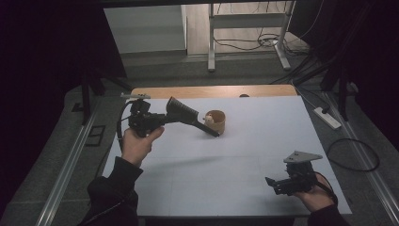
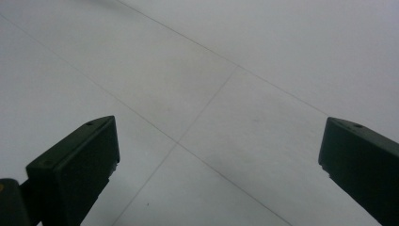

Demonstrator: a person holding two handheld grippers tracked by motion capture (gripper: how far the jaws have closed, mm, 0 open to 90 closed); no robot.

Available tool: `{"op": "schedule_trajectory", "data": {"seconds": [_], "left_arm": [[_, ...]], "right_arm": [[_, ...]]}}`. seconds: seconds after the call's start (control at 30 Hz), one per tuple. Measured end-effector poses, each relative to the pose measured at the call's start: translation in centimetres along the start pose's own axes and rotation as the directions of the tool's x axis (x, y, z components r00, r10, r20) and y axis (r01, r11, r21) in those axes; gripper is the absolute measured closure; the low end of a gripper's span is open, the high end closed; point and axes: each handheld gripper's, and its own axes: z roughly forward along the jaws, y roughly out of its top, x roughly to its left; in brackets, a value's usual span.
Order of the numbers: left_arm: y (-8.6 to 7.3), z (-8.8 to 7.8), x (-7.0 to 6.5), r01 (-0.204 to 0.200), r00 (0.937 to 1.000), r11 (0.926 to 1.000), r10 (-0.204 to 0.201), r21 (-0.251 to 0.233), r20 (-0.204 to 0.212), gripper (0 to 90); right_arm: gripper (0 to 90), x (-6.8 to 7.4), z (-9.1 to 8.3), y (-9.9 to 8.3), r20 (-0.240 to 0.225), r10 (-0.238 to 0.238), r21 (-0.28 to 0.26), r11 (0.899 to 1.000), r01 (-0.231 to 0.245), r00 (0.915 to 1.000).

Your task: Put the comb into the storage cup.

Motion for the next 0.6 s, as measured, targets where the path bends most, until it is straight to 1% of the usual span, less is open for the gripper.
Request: {"op": "schedule_trajectory", "data": {"seconds": [0.1, 0.17, 0.27, 0.33, 0.43, 0.53, 0.6], "left_arm": [[0.4, -0.1, 0.1, -0.001, 1.0, 1.0, 0.001, -0.008, -0.004, 83.0], [0.7, -0.2, 0.1, 0.003, 1.0, 0.9999, -0.003, -0.014, -0.003, 83.0], [0.9, -0.2, 0.2, 0.001, 1.0, 0.9999, -0.001, -0.015, -0.008, 83.0], [1.2, -0.2, 0.3, 0.002, 0.9999, 0.9999, -0.002, -0.017, -0.013, 83.0], [1.5, -0.2, 0.3, 0.001, 0.9998, 0.9998, -0.001, -0.022, -0.017, 83.0], [2.0, -0.2, 0.4, 0.004, 0.9997, 0.9996, -0.005, -0.029, -0.024, 83.0], [2.2, -0.2, 0.4, 0.005, 0.9996, 0.9995, -0.006, -0.03, -0.028, 83.0]], "right_arm": [[0.0, -0.3, -0.4, -0.3, 0.01, 0.018, 0.01, 1.0, -0.018, 0.9998], [0.0, -0.5, -0.7, -0.6, 0.032, 0.037, 0.025, 0.999, -0.038, 0.9988], [0.0, -0.7, -1.1, -1.0, 0.046, 0.063, 0.026, 0.998, -0.064, 0.997], [0.0, -0.7, -1.5, -1.2, 0.056, 0.073, 0.024, 0.997, -0.074, 0.9958], [0.0, -0.6, -1.8, -1.7, 0.076, 0.073, 0.032, 0.997, -0.076, 0.9944], [0.0, -0.6, -2.5, -2.0, 0.072, 0.089, 0.011, 0.996, -0.09, 0.9934], [0.0, -0.7, -2.7, -2.1, 0.071, 0.097, 0.007, 0.995, -0.098, 0.9928]]}}
